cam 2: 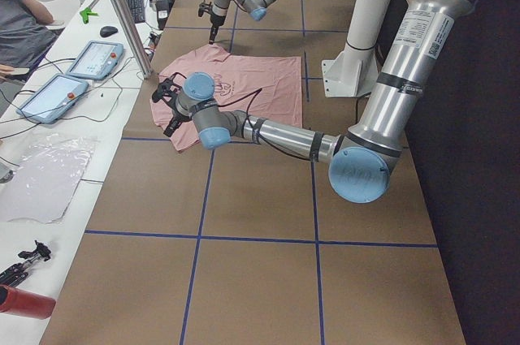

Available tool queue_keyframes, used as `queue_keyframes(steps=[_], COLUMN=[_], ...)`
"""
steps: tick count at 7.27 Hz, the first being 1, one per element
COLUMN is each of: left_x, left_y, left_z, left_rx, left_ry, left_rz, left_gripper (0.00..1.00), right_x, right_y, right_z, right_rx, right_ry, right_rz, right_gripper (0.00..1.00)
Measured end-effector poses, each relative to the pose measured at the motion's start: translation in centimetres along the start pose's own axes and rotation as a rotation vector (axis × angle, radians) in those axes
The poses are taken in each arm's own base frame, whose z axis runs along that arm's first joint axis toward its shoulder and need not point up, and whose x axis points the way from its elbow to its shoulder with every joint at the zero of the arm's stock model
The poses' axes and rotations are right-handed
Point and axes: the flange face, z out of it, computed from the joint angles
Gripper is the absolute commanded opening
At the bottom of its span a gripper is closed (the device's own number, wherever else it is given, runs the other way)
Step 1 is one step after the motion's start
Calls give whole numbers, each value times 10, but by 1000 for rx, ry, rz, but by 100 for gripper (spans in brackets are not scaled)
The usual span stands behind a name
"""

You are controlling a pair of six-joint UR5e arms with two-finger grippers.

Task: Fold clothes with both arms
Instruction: 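Move the right gripper toward the sleeve nearest it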

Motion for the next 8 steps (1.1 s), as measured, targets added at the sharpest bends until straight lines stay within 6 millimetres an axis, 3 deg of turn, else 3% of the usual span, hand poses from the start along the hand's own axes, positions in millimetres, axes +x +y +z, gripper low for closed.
queue_keyframes(steps=[2,3,4,8], left_x=[-1,-1,-2,-2], left_y=[1,2,3,3], left_z=[0,0,0,0], left_rx=[1,0,-1,-1], left_ry=[1,0,0,-1], left_rz=[2,1,1,1], left_gripper=[99,99,99,99], right_x=[-1,-1,0,-14], right_y=[5,5,5,0], right_z=[7,8,9,2], right_rx=[2,3,3,11], right_ry=[14,18,21,20], right_rz=[-1,0,0,47], right_gripper=[44,28,0,0])
